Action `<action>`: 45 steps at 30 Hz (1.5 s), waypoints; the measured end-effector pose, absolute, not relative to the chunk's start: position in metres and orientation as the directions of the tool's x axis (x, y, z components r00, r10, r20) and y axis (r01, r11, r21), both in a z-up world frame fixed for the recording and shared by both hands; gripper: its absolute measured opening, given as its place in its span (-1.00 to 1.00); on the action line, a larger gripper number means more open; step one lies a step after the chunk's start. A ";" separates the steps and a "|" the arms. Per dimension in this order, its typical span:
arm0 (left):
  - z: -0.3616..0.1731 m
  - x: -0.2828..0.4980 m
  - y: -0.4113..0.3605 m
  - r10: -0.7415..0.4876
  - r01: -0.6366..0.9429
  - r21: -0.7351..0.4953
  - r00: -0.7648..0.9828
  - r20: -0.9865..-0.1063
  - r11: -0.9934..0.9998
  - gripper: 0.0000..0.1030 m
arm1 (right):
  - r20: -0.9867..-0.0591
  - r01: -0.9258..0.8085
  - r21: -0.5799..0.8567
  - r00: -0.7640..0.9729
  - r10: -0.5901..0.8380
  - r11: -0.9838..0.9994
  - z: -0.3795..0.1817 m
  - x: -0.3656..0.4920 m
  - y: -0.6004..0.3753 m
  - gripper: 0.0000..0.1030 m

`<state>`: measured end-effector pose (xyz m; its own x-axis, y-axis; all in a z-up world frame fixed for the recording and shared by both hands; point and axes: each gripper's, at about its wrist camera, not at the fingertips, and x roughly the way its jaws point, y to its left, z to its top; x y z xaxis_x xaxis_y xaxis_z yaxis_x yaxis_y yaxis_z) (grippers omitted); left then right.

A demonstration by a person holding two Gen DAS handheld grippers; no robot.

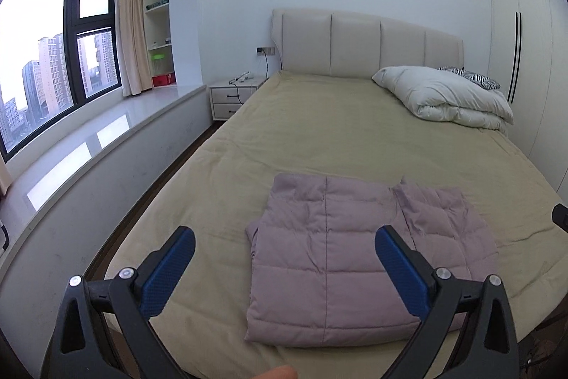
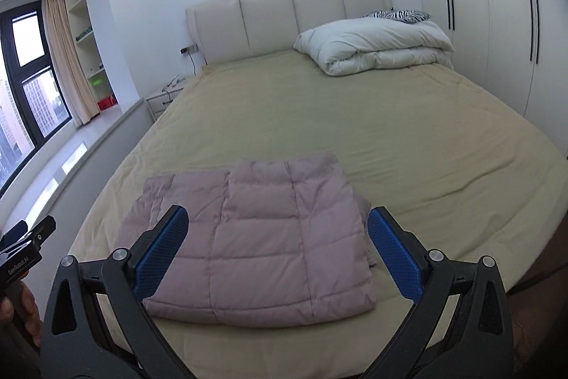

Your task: Fold large clothes

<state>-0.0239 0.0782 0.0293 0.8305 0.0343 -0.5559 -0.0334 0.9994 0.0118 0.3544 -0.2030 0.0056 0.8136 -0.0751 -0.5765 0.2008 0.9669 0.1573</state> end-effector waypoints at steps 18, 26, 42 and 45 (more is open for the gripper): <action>-0.023 -0.017 0.055 0.030 -0.003 0.041 0.724 -0.689 0.999 1.00 | -0.713 0.209 0.014 0.687 -0.136 0.978 -0.062 0.374 -0.168 1.00; -0.029 -0.016 0.053 0.046 -0.008 0.057 0.716 -0.697 0.998 1.00 | -0.723 0.208 0.009 0.677 -0.138 0.978 -0.061 0.364 -0.166 1.00; -0.043 -0.016 0.044 0.048 0.003 0.070 0.696 -0.716 0.998 1.00 | -0.748 0.190 0.002 0.652 -0.125 0.982 -0.069 0.365 -0.169 1.00; -0.044 -0.016 0.045 0.050 0.001 0.070 0.696 -0.717 0.998 1.00 | -0.751 0.187 0.001 0.649 -0.123 0.982 -0.070 0.365 -0.169 1.00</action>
<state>-0.0158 0.0449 -0.0440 0.6955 0.0498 -0.7168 0.0009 0.9975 0.0702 0.3651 -0.1689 -0.0698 0.6491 -0.1231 -0.7506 0.1873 0.9823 0.0009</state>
